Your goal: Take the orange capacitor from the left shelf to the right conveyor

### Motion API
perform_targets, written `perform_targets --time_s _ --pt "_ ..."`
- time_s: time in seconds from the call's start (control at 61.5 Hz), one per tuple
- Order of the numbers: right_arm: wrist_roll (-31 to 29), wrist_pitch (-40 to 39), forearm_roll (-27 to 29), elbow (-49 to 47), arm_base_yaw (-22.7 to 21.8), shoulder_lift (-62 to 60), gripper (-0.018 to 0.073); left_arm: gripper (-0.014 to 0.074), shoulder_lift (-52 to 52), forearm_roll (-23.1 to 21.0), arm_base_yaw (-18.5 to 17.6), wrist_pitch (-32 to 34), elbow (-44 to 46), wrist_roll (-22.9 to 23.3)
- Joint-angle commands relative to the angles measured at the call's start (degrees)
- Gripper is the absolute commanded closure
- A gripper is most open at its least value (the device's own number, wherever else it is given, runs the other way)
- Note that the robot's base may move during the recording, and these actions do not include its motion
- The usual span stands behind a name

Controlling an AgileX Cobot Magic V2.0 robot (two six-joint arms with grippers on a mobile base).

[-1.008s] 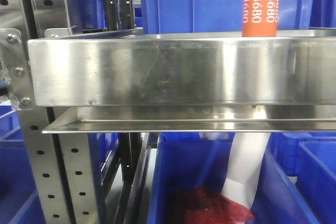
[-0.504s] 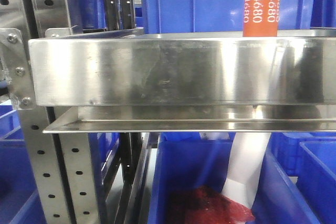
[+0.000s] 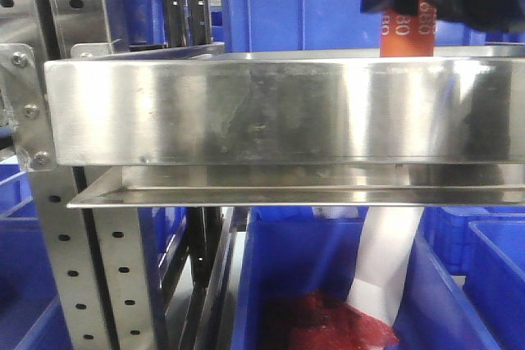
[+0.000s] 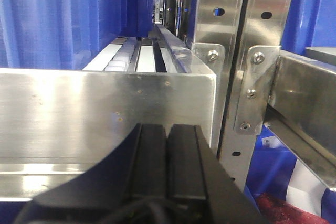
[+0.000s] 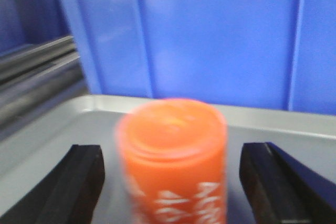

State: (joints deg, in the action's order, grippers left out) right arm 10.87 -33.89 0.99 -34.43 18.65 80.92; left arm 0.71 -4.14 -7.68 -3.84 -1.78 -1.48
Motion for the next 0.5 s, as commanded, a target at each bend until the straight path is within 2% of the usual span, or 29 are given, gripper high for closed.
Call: perform_targets --time_s 0.0,0.098,0.179,0.407,0.488 --pt "0.08 -7.90 0.22 -2.06 -0.97 0.00 -0.0064 0.0723 0.67 -0.10 -0.35 5.20 0.27 0.08" --pt "0.08 -8.49 0.22 -2.10 -1.10 1.07 -0.0050 0.0723 0.67 -0.10 -0.35 5.20 0.27 0.08" --pt "0.08 -8.49 0.17 -2.17 -1.10 1.77 0.0017 0.0723 0.67 -0.10 -0.35 5.20 0.27 0.08" --pt "0.08 -8.41 -3.76 -3.99 -1.10 2.36 0.0372 0.0723 0.67 -0.10 -0.35 5.20 0.27 0.08" --pt "0.08 -7.56 -5.04 -4.44 -1.10 1.95 0.0434 0.0723 0.67 -0.10 -0.35 5.20 0.27 0.08"
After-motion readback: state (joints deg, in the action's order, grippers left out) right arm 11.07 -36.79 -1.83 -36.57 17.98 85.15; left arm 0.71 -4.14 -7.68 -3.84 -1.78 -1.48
